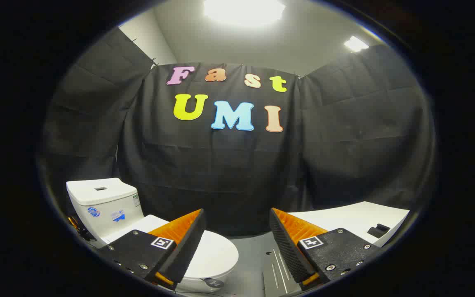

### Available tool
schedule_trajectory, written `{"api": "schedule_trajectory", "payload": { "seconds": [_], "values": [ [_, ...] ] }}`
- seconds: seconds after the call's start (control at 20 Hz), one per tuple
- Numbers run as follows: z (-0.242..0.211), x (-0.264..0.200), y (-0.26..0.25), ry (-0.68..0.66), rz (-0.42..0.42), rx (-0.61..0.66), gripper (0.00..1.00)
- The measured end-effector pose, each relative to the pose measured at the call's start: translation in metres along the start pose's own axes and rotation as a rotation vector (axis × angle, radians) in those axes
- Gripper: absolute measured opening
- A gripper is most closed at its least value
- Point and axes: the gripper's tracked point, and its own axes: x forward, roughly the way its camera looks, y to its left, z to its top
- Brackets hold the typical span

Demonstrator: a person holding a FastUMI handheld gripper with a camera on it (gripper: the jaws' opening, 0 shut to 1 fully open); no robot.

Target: Open the toilet lid.

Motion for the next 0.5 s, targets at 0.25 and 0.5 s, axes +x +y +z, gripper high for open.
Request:
{"api": "schedule_trajectory", "payload": {
  "seconds": [0.25, 0.5],
  "values": [
    [0.0041, -0.0021, -0.0034, -0.01, -0.013, 0.016, 0.95],
    [0.0052, -0.0019, -0.0043, -0.015, -0.02, 0.015, 0.95]
  ]
}}
